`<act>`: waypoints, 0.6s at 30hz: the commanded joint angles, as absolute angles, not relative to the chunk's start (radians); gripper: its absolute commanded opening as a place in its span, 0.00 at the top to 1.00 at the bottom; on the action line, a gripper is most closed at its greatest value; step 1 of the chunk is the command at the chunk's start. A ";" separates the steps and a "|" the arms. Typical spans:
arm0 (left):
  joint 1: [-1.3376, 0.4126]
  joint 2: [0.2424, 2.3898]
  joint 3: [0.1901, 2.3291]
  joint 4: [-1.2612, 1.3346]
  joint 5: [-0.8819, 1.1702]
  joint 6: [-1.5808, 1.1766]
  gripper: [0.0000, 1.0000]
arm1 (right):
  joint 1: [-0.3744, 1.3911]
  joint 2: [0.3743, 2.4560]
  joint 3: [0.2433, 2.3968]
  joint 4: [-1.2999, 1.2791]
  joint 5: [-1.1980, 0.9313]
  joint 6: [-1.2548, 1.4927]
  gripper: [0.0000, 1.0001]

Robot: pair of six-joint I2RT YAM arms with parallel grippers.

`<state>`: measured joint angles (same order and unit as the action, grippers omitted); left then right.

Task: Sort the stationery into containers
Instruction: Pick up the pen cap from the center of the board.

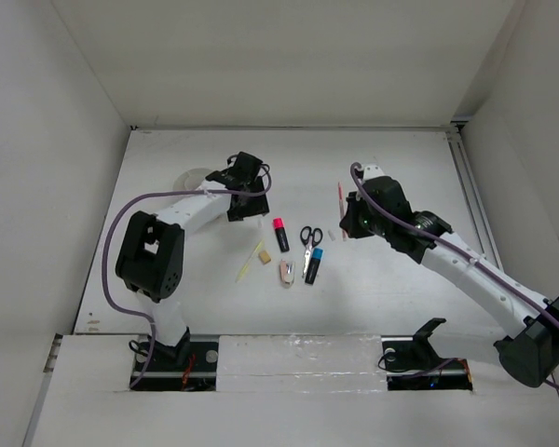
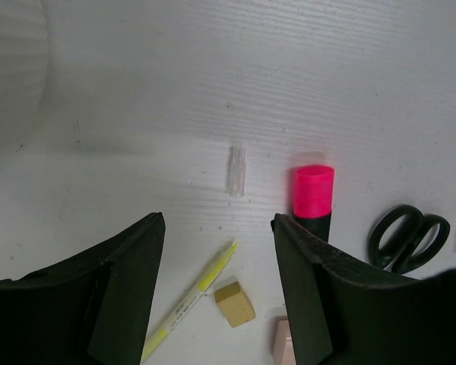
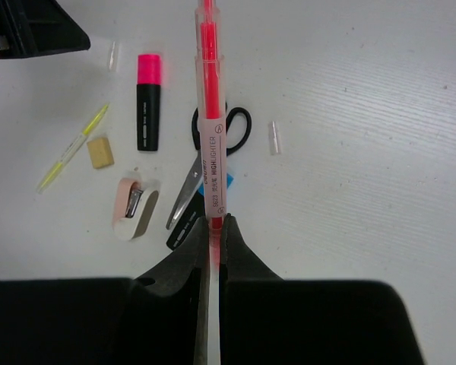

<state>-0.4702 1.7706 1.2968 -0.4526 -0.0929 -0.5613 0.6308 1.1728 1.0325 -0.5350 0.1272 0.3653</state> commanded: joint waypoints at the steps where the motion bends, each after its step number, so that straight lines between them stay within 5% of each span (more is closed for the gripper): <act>1: -0.472 1.788 1.344 -0.463 -0.118 -0.577 0.45 | 0.641 1.164 1.034 -0.477 0.104 0.350 1.00; 18: -0.514 1.969 1.440 -0.497 -0.208 -0.606 0.53 | 0.650 1.173 1.023 -0.450 0.074 0.322 1.00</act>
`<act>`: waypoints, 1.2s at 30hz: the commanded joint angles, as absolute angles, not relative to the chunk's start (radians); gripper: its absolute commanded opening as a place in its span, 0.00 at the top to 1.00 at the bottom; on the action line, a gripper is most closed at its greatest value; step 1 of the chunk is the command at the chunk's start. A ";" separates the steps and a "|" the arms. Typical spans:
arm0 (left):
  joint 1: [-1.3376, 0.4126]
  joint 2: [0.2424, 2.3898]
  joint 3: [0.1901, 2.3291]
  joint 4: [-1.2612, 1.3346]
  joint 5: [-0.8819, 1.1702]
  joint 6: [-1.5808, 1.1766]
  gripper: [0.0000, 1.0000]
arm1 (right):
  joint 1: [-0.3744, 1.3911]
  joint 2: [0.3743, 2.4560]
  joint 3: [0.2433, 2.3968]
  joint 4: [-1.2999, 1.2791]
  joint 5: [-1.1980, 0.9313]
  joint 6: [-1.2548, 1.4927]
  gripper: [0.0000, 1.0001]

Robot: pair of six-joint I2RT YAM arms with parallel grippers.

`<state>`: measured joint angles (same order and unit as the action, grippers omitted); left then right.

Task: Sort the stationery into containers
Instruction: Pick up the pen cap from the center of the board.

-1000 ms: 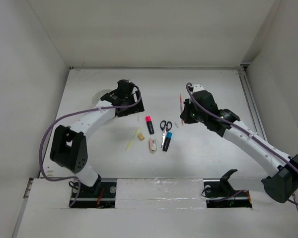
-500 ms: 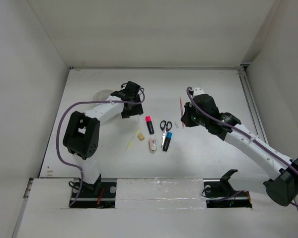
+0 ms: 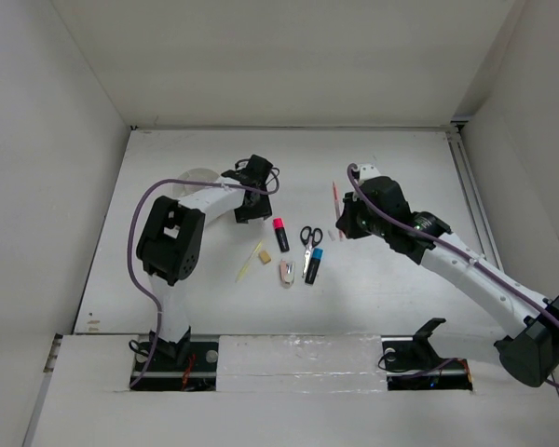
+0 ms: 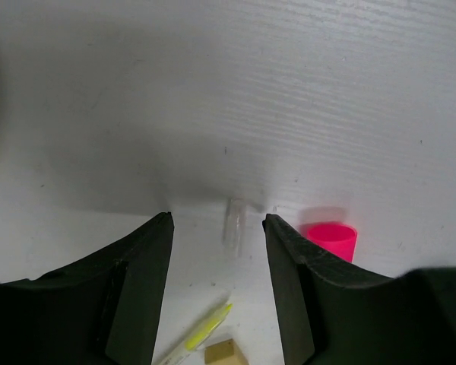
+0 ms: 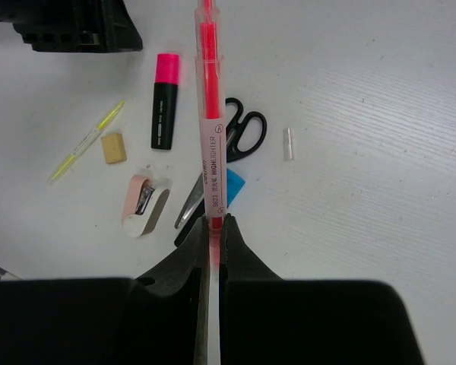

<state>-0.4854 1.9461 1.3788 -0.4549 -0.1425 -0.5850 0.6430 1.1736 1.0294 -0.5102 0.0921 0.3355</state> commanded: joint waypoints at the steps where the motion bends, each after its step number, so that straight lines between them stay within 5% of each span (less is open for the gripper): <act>1: -0.514 1.980 1.440 -0.497 -0.209 -0.606 0.53 | 0.650 1.173 1.023 -0.449 0.074 0.322 1.00; 25: -0.514 2.006 1.361 -0.525 -0.239 -0.635 0.64 | 0.650 1.173 1.014 -0.449 0.064 0.313 1.00; 36: -0.514 2.026 1.342 -0.506 -0.216 -0.644 1.00 | 0.650 1.173 1.014 -0.449 0.064 0.313 1.00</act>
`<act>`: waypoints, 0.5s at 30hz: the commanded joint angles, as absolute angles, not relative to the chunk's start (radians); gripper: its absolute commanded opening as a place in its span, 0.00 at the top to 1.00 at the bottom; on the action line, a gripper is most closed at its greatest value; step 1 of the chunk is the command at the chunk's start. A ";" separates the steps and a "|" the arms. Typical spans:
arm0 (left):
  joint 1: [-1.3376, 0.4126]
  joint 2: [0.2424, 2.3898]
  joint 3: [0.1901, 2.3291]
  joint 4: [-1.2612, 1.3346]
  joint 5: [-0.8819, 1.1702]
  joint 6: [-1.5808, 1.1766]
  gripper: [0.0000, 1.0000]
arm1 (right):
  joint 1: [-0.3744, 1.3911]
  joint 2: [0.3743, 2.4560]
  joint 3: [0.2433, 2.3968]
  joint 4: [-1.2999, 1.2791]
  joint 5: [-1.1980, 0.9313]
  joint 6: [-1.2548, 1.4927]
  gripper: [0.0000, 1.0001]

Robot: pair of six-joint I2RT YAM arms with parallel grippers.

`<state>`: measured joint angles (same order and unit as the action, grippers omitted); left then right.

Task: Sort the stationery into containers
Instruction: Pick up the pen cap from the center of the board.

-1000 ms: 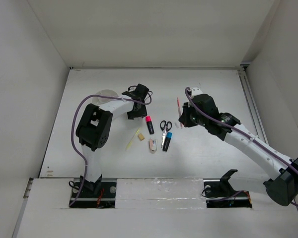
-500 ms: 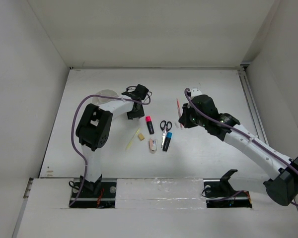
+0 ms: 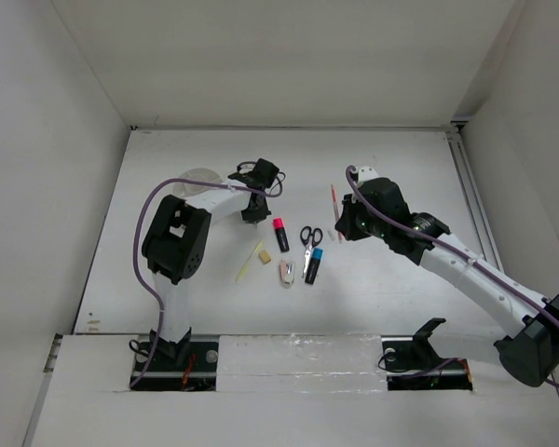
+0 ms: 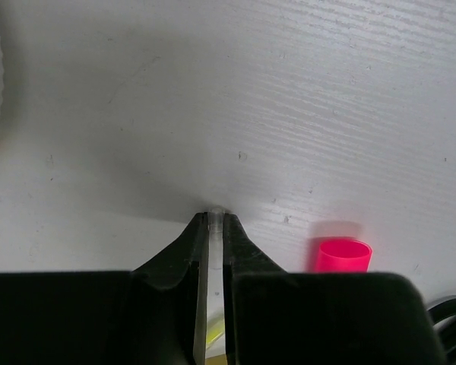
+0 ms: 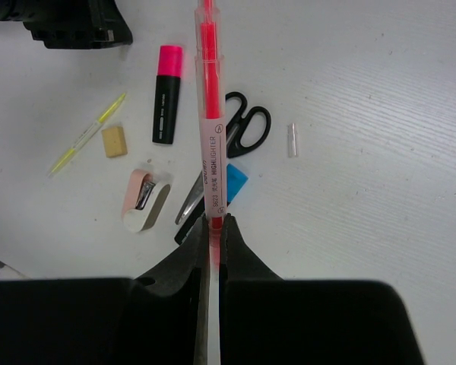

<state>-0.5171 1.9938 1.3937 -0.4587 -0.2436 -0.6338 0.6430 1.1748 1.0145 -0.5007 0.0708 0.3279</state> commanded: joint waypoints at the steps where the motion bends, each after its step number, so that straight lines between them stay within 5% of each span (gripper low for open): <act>1: -0.514 2.026 1.342 -0.506 -0.216 -0.644 1.00 | 0.650 1.173 1.014 -0.449 0.064 0.313 1.00; 15: -0.514 1.582 1.354 -0.281 -0.115 -0.608 1.00 | 0.628 1.154 0.917 -0.206 -0.219 0.351 1.00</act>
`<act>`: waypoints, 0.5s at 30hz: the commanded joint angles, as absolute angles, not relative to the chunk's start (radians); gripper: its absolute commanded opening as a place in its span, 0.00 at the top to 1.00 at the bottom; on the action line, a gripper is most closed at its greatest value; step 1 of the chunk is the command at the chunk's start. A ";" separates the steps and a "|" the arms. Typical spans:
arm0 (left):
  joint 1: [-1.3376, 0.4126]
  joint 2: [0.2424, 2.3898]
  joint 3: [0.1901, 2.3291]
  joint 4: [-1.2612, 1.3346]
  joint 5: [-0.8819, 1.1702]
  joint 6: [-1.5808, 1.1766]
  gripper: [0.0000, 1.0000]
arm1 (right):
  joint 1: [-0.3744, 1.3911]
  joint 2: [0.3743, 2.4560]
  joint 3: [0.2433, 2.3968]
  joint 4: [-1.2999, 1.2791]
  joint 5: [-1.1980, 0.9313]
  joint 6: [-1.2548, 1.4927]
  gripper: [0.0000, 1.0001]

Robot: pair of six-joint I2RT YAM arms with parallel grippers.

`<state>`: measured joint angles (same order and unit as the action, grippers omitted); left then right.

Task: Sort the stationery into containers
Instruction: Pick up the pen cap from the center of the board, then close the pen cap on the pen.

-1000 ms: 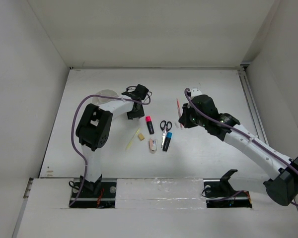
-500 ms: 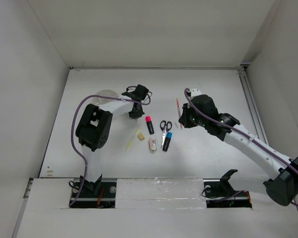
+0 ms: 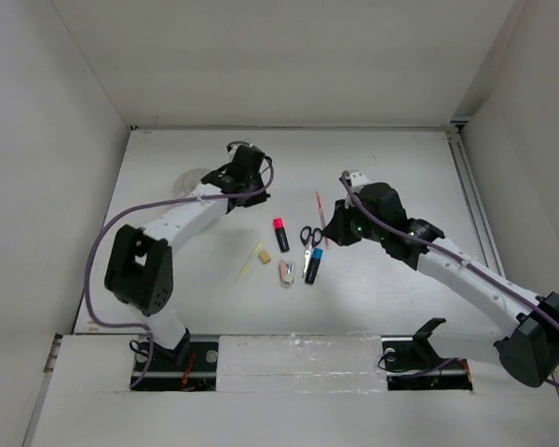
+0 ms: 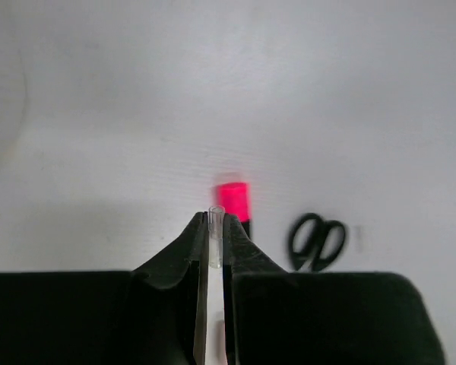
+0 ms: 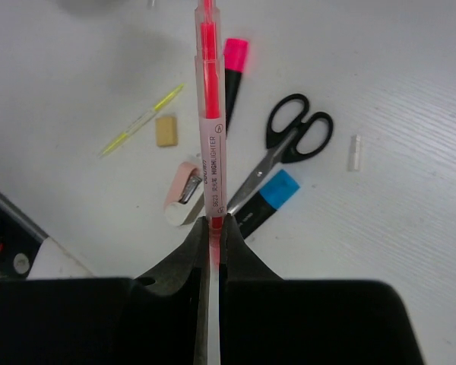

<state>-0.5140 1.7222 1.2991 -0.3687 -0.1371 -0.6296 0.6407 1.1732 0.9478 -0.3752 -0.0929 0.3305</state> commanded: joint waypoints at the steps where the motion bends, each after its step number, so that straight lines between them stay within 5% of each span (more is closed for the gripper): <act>1: -0.514 1.556 1.355 -0.252 -0.115 -0.597 1.00 | 0.627 1.154 0.892 -0.175 -0.289 0.368 1.00; 6: -0.514 1.370 1.277 -0.017 0.003 -0.551 1.00 | 0.655 1.176 0.813 0.085 -0.523 0.500 1.00; 15: -0.514 1.195 1.128 0.192 0.268 -0.528 1.00 | 0.716 1.258 0.859 0.253 -0.571 0.581 1.00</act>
<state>-0.5152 1.2163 1.1728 0.1013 0.1486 -0.5507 0.7147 1.2449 0.8112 0.1234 -0.5240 0.5446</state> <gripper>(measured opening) 0.029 0.060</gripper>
